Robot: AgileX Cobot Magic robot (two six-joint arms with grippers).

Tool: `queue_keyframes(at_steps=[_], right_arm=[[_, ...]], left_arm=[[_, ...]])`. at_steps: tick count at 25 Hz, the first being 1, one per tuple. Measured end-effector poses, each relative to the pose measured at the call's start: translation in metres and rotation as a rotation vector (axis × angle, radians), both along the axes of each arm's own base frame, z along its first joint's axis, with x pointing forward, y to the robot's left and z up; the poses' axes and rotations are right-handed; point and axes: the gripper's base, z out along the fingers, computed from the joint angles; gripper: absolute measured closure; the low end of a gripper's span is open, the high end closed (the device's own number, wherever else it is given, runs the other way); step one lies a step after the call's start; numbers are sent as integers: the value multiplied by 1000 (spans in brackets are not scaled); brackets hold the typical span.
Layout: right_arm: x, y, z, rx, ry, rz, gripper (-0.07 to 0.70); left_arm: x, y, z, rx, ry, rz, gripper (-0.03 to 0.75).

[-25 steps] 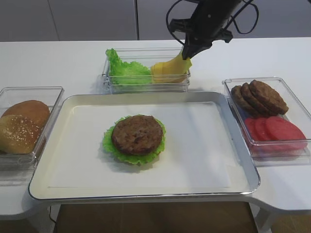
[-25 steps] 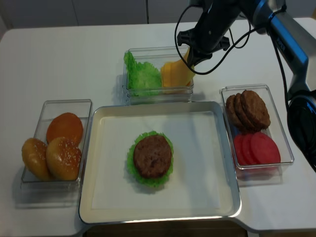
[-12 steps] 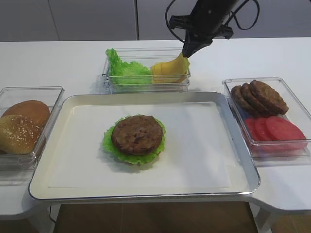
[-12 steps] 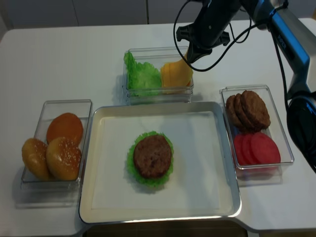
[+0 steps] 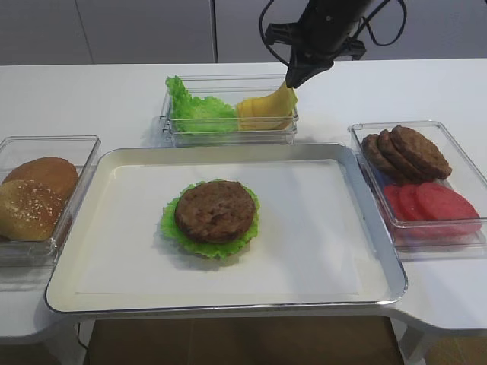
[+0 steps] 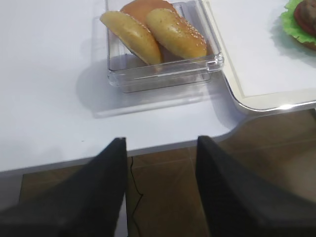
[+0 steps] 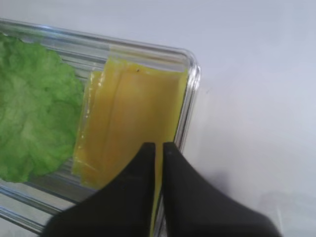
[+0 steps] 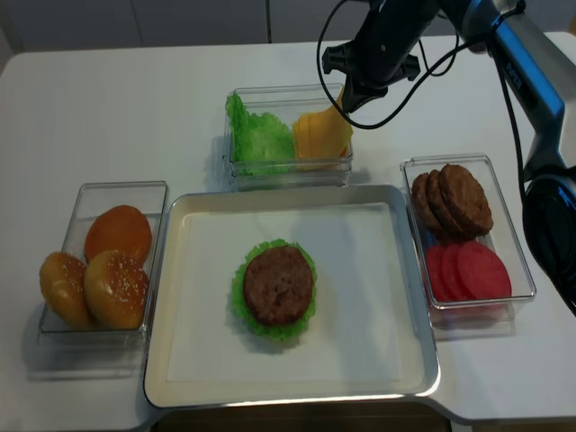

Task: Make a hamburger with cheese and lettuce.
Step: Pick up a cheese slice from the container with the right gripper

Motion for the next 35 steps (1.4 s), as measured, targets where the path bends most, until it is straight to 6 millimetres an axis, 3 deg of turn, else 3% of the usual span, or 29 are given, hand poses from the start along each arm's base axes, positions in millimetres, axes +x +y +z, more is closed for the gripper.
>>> queue_keyframes(at_steps=[8,15,23,35], right_arm=[[3,0,1,4,-30,-11,478],[5,0,-2,2,-38,-16,470],[10,2,-18,-3,-17,-13,470],[11,2,-18,9,-26,-17,470]], left_arm=[[0,0,0,0,0,0,373],[0,0,0,0,0,0,373],[0,0,0,0,0,0,373],[0,0,0,0,0,0,373]])
